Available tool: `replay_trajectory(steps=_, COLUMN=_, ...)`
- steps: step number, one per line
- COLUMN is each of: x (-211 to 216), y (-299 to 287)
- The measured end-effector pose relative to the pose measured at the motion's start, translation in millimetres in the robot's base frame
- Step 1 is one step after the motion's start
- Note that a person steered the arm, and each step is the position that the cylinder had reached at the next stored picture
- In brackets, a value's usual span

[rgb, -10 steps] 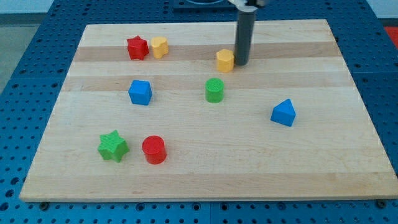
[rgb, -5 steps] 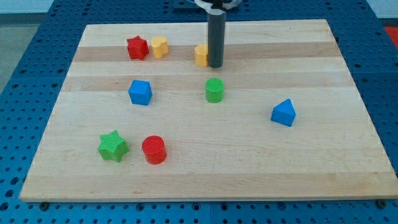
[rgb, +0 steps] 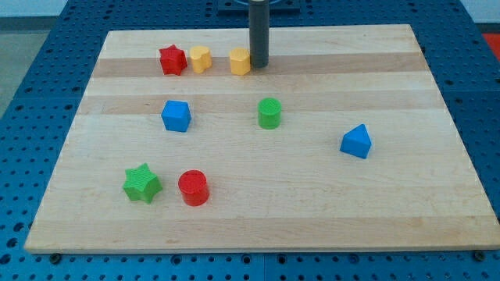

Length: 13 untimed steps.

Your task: Move the yellow hexagon into the yellow heart

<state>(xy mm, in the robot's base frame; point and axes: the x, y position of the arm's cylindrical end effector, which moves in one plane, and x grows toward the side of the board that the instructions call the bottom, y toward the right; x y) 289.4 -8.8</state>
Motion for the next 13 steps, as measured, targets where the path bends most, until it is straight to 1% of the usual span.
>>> replay_trajectory(steps=2, x=5, y=-12)
replay_trajectory(steps=3, x=20, y=-12)
replay_trajectory(steps=6, x=8, y=-18)
replay_trajectory(steps=9, x=8, y=-12)
replay_trajectory(steps=10, x=14, y=-22)
replay_trajectory(steps=12, x=29, y=-68)
replay_trajectory(steps=13, x=50, y=-76)
